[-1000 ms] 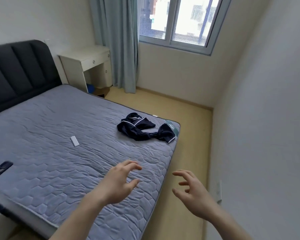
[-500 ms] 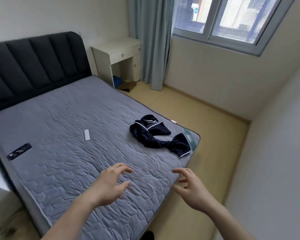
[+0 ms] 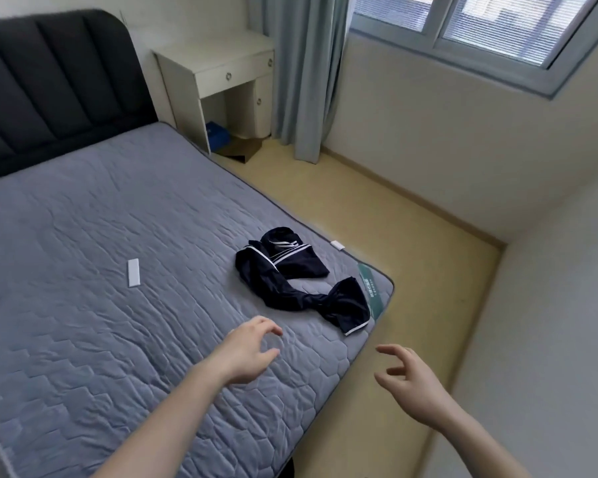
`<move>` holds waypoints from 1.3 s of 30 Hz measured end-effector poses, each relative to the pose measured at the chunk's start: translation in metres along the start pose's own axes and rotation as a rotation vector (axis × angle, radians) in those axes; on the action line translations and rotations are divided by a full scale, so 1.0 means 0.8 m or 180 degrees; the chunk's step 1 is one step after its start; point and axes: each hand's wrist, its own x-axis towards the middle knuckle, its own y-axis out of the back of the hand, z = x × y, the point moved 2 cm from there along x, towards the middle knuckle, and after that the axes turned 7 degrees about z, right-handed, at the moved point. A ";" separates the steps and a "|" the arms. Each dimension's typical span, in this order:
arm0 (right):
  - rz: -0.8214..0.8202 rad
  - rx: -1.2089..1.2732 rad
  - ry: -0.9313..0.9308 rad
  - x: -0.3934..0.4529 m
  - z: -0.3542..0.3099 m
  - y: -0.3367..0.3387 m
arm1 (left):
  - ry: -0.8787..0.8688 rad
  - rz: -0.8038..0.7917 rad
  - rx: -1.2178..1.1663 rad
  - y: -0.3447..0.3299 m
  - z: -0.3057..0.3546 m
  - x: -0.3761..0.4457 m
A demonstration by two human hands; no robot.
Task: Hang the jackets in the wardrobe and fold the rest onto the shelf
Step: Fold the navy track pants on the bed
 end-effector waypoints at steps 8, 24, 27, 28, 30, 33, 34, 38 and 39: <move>-0.0520 -0.0242 -0.0564 0.160 0.055 -0.013 | 0.0634 0.0030 -0.0687 -0.054 -0.009 0.102; -0.1781 -0.1623 -0.0659 0.595 0.258 -0.155 | 0.2069 0.0400 -0.0772 -0.187 -0.080 0.309; -0.1848 -0.1869 -0.0575 0.658 0.293 -0.201 | 0.2073 0.0415 -0.0873 -0.233 -0.099 0.360; -0.1877 -0.1958 -0.0590 0.677 0.307 -0.217 | 0.2095 0.0384 -0.0912 -0.249 -0.107 0.371; -0.1945 -0.2161 -0.0553 0.706 0.331 -0.245 | 0.2084 0.0297 -0.0904 -0.279 -0.122 0.389; -0.2189 -0.2235 -0.0429 0.724 0.351 -0.281 | 0.2138 0.0178 -0.0889 -0.309 -0.137 0.393; -0.2269 -0.2242 -0.0376 0.723 0.351 -0.289 | 0.2169 0.0137 -0.0879 -0.315 -0.139 0.390; -0.2346 -0.1806 -0.0281 0.690 0.325 -0.294 | 0.2226 0.0123 -0.0845 -0.319 -0.134 0.359; -0.2330 -0.1592 -0.0241 0.675 0.310 -0.290 | 0.2248 0.0138 -0.0881 -0.314 -0.131 0.349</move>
